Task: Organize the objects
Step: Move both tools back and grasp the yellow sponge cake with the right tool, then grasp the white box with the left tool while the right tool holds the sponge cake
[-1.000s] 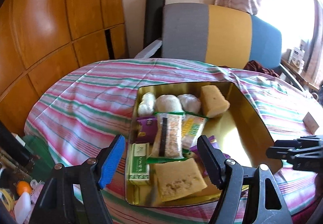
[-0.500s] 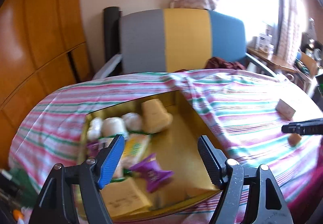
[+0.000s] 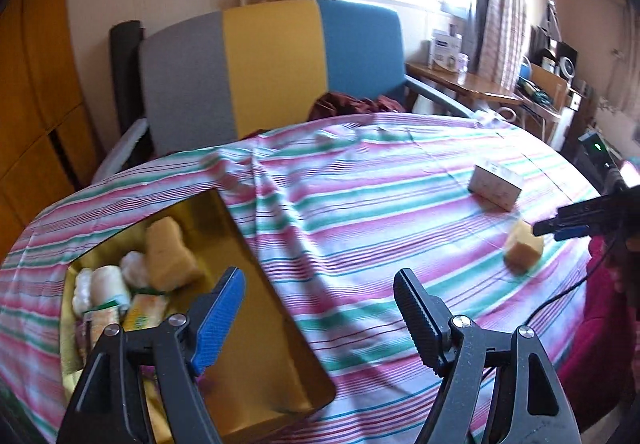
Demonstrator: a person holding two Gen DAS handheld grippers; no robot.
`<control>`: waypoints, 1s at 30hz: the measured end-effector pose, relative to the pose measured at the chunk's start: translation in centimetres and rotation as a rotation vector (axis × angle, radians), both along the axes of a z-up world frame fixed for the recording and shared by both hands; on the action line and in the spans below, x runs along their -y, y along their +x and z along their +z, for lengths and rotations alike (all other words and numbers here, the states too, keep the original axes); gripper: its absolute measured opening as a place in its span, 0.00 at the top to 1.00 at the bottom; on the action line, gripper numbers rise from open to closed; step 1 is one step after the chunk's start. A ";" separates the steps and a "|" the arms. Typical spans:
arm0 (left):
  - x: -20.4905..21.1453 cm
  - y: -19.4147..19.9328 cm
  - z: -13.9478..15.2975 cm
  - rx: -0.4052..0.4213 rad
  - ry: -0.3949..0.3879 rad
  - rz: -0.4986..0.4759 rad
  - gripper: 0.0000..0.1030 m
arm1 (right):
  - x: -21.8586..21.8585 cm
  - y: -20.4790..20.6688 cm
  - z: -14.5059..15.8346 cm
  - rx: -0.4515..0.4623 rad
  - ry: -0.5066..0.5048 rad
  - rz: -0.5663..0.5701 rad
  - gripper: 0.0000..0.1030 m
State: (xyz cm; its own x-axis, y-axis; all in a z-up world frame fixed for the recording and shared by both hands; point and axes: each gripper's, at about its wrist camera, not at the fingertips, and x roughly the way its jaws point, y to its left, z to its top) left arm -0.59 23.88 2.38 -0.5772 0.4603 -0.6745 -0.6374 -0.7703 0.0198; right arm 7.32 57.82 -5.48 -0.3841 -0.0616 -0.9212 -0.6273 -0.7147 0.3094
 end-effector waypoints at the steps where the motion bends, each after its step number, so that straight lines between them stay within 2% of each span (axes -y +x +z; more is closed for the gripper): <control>1: -0.5 0.1 -0.1 0.004 -0.003 -0.005 0.25 | -0.3 -0.1 -0.5 -0.009 -0.070 -0.024 0.24; 2: -0.8 0.1 -0.1 0.011 -0.003 -0.010 0.25 | -0.5 -0.3 -0.8 -0.009 -0.096 -0.044 0.24; 4: -1.5 0.1 -0.1 0.025 0.002 -0.023 0.23 | -0.4 -0.7 -0.9 0.017 -0.039 -0.064 0.21; 6: -2.3 -0.1 -0.3 0.026 -0.003 -0.033 0.23 | -0.7 -1.2 -1.5 0.039 -0.035 -0.091 0.21; 9: -3.9 -0.1 -0.3 0.027 -0.009 -0.061 0.23 | -0.6 -2.3 -2.4 0.055 -0.048 -0.066 0.21; 11: -5.1 -0.3 -0.3 0.030 -0.010 -0.072 0.23 | -0.4 -2.6 -3.2 0.086 -0.043 -0.044 0.41; 13: -6.6 -0.6 -0.4 0.048 -0.004 -0.087 0.23 | -0.4 -2.3 -2.8 0.066 -0.025 -0.046 0.46; 15: -8.0 -0.9 -0.4 0.075 0.002 -0.101 0.23 | -0.6 -1.4 -1.2 0.024 0.054 -0.082 0.46; 19: -12.0 -1.9 -0.9 0.181 0.013 -0.143 0.24 | -2.0 2.2 3.5 -0.127 0.228 -0.259 0.46; 22: -15.2 -2.3 -1.6 0.250 0.015 -0.171 0.25 | -3.4 4.9 5.0 -0.192 0.282 -0.376 0.46; 24: -17.5 -2.5 -2.0 0.288 0.020 -0.185 0.25 | -4.3 6.1 4.9 -0.219 0.272 -0.427 0.46; 28: -22.4 -2.8 -3.0 0.382 0.024 -0.198 0.25 | -5.5 7.7 3.6 -0.327 0.162 -0.516 0.46; 30: -25.0 -3.2 -3.5 0.428 0.028 -0.196 0.25 | -5.7 8.9 4.0 -0.378 0.157 -0.537 0.46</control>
